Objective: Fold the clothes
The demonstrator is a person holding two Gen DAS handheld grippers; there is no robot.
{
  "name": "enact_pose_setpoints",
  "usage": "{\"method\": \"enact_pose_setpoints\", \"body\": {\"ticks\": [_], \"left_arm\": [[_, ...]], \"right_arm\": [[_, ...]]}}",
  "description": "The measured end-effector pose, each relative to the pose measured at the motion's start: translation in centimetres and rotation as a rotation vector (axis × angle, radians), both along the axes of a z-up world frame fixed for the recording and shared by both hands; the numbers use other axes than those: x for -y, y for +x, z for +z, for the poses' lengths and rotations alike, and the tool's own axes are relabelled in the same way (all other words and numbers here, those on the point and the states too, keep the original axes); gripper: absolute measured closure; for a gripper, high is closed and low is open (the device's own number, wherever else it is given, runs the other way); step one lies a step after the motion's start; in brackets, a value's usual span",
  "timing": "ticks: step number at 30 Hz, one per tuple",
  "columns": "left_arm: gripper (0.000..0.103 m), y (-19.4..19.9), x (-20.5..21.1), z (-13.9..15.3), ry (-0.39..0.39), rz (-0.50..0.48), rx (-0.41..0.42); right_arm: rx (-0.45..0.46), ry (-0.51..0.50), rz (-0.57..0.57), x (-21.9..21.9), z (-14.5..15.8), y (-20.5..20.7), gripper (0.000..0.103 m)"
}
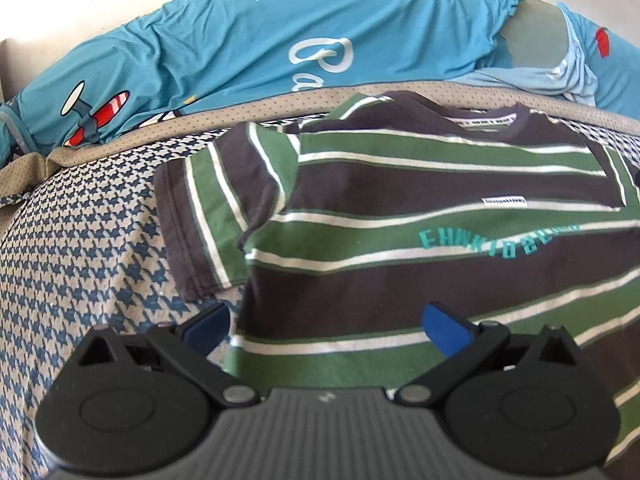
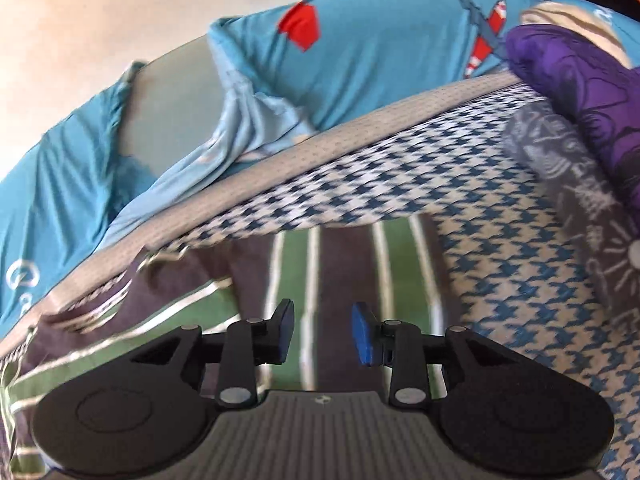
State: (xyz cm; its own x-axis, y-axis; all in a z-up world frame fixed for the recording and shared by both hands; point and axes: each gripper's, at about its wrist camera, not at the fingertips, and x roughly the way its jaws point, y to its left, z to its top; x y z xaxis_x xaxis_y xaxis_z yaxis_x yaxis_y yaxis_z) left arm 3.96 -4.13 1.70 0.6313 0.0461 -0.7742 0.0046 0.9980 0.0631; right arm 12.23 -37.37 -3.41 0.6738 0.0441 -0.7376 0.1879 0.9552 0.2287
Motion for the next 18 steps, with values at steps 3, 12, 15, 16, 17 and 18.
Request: {"method": "enact_pose_setpoints", "body": {"ticks": [3, 12, 15, 16, 17, 18], "left_arm": [[0.000, 0.5, -2.2, 0.7, -0.082, 0.026, 0.008], [0.000, 2.6, -9.3, 0.2, -0.343, 0.174, -0.018], [0.000, 3.2, -11.4, -0.6, -0.427, 0.215, -0.026], [0.001, 3.4, -12.0, -0.7, -0.444, 0.222, -0.022], [0.002, 3.6, -12.6, -0.8, -0.462, 0.229, -0.019], [0.004, 3.8, -13.1, -1.0, -0.479, 0.237, -0.017]], "right_arm": [[-0.025, -0.004, 0.045, -1.5, 0.5, -0.1, 0.072], [-0.078, -0.018, 0.149, -5.0, 1.9, -3.5, 0.071], [-0.086, 0.047, 0.173, -5.6, 1.9, -5.4, 0.068], [-0.095, 0.066, 0.181, -5.9, 1.8, -5.9, 0.067], [-0.108, 0.080, 0.190, -6.2, 1.6, -6.3, 0.067], [-0.126, 0.092, 0.203, -6.6, 1.3, -6.6, 0.067]]}}
